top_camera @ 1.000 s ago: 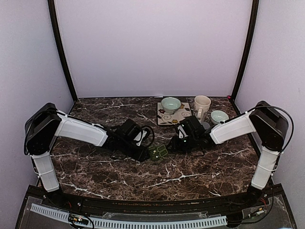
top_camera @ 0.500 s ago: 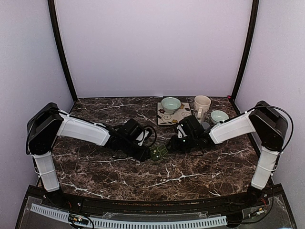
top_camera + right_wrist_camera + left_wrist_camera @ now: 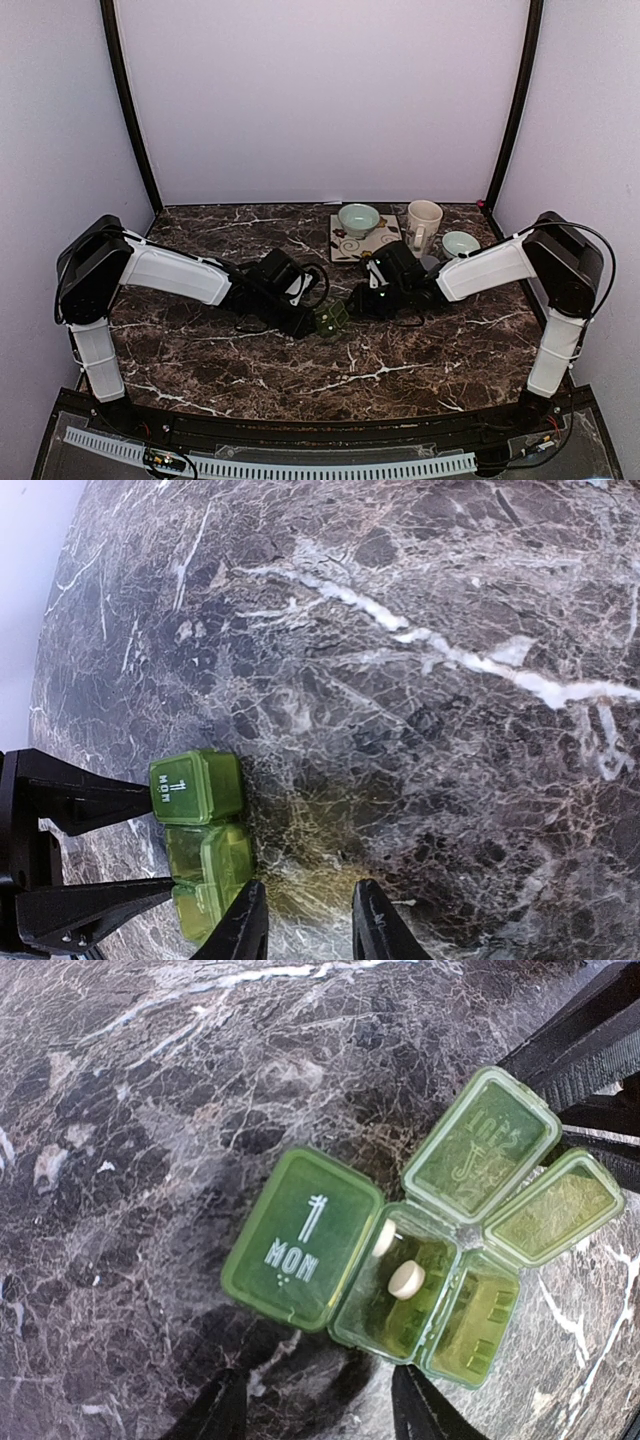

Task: Sort the pills into containers
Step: Close the lid of the pill container.

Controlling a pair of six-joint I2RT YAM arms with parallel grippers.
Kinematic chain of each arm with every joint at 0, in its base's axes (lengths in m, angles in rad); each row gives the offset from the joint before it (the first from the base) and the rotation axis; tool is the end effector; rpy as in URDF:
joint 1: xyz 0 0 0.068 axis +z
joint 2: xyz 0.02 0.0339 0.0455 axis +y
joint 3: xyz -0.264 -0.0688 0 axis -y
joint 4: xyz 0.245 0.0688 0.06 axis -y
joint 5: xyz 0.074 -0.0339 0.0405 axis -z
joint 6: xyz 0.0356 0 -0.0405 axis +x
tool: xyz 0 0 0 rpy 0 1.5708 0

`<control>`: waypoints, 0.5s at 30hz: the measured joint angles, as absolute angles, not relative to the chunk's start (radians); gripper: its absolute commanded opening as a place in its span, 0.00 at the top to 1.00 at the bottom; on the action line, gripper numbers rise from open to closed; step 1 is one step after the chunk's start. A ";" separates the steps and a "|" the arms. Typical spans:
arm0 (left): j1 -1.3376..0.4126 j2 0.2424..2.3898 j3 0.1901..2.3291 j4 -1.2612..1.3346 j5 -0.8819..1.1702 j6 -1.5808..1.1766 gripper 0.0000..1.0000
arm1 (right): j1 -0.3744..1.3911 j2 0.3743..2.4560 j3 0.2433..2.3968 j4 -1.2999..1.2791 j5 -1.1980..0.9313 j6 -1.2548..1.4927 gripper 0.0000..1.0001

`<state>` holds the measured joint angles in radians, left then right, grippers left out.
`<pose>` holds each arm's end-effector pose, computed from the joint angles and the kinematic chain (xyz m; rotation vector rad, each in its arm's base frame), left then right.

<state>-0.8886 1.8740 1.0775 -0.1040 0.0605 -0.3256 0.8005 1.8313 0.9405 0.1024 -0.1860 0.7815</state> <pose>0.2386 -0.2971 0.1464 0.7385 2.4566 -0.5734 0.2498 0.2669 0.1385 -0.1230 2.5638 0.9204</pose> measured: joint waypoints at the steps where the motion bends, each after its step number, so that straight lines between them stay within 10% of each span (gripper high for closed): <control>1: -0.889 1.874 1.078 -0.104 0.060 -0.326 0.48 | 0.802 1.831 0.942 0.102 -0.185 0.781 0.70; 15: -0.889 1.876 1.080 -0.107 0.059 -0.326 0.48 | 0.826 1.831 0.957 0.078 -0.178 0.776 0.70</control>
